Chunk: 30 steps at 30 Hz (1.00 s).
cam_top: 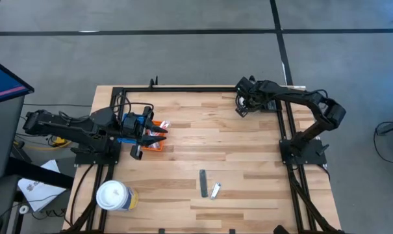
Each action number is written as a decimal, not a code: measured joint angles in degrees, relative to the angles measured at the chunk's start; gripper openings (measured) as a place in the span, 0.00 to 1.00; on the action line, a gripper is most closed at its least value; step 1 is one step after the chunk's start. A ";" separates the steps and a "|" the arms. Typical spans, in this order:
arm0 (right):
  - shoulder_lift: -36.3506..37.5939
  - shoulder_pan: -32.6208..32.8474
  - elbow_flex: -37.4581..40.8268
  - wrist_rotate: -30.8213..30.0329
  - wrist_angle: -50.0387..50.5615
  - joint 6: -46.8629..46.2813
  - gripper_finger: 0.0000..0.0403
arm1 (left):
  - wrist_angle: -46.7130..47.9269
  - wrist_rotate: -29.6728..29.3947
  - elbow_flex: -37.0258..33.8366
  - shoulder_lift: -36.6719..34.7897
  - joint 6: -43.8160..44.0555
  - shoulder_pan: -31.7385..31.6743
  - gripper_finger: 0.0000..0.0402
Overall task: Pick & Place Travel size toiletries
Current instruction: Put the cotton pack into the left black bin
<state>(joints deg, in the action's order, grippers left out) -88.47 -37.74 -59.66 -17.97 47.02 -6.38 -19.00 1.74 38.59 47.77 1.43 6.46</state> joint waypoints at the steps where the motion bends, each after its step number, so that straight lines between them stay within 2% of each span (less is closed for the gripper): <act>1: 0.00 -0.44 0.00 -0.08 0.21 -0.41 0.04 | -0.02 0.00 0.00 0.00 -0.03 0.00 0.23; 4: -0.70 -1.37 0.00 -0.28 1.22 -1.12 0.01 | -0.02 0.00 0.00 0.00 -0.05 0.00 0.23; 7: -2.82 -1.34 0.02 -0.66 2.26 -2.58 0.02 | -0.04 0.00 0.00 0.00 -0.05 0.00 0.23; 18: -14.77 -0.88 0.00 -3.03 0.30 -3.70 0.00 | -0.15 0.00 0.02 0.31 -0.01 0.00 0.23; 23: -14.17 -0.60 0.00 -3.09 -1.28 -3.30 0.00 | -0.17 0.00 0.02 0.31 -0.09 0.00 0.23; 30: -6.46 -0.50 0.00 -3.07 -1.30 -2.98 0.00 | -0.35 0.00 0.02 0.31 -0.09 0.00 0.23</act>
<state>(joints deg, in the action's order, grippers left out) -94.93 -38.24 -59.66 -21.04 45.71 -9.36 -19.35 1.74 38.61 48.07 1.34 6.46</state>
